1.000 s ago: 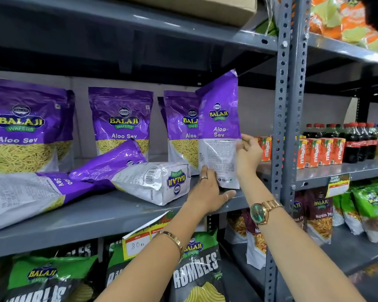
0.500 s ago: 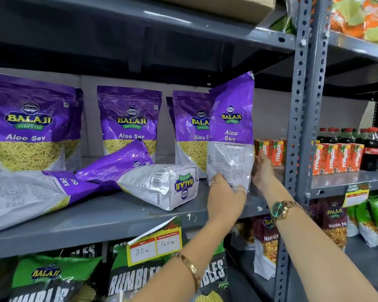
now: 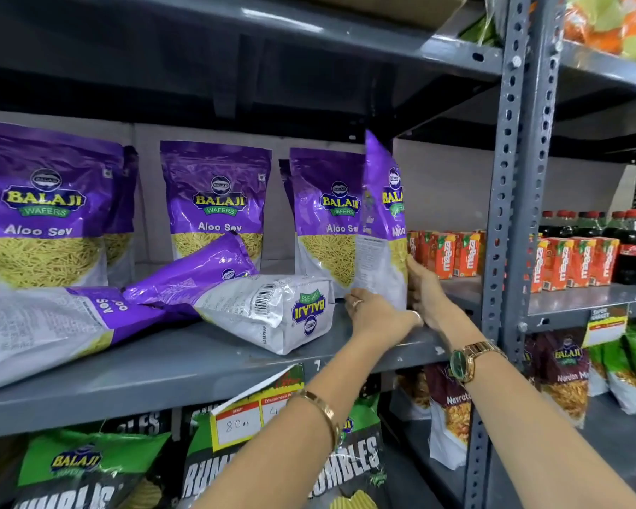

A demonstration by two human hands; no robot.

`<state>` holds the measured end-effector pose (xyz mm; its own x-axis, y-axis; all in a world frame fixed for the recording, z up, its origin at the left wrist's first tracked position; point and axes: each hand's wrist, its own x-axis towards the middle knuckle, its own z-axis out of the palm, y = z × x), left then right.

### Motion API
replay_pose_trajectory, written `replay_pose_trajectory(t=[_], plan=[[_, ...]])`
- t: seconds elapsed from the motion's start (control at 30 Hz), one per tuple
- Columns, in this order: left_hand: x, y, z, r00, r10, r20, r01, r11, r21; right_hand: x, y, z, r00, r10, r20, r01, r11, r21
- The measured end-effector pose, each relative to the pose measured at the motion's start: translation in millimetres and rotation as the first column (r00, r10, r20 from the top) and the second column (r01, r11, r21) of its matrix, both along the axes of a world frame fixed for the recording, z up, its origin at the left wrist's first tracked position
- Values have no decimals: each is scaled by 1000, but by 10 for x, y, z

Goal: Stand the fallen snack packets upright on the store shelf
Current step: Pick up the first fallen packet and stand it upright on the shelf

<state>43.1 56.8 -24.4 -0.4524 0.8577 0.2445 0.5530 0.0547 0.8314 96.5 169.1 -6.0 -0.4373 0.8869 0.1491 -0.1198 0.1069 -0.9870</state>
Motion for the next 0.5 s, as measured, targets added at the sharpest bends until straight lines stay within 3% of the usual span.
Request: replay_pose_trajectory(t=[0.1, 0.27, 0.37, 0.5], plan=[[-212, 71, 45, 999, 41, 31, -41, 999, -5, 4, 22, -13, 999, -36, 10, 35, 996, 84], [-371, 193, 69, 998, 46, 52, -48, 998, 38, -16, 77, -67, 972, -233, 16, 219, 933, 286], [-367, 223, 23, 996, 64, 59, -72, 988, 140, -35, 92, -83, 983, -170, -67, 182, 947, 266], [-408, 275, 5, 992, 100, 82, -110, 985, 130, -64, 145, -53, 979, -180, -93, 194, 966, 173]])
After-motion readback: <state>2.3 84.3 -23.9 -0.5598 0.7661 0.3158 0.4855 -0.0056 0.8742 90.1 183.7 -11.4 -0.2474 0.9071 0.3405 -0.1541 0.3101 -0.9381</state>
